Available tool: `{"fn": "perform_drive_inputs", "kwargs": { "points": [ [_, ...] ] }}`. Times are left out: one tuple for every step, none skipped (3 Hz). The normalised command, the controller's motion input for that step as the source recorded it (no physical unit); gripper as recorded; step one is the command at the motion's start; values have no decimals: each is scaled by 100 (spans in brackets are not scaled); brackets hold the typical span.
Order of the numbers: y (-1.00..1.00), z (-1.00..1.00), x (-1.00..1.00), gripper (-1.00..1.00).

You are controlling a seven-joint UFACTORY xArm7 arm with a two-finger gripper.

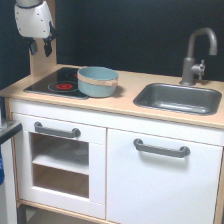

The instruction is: Place the pot in the sink

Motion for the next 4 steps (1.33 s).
{"fn": "perform_drive_inputs", "kwargs": {
  "points": [
    [-10,-9,21,100],
    [-9,-12,36,100],
    [-7,-14,62,100],
    [1,-11,84,100]
  ]
}}
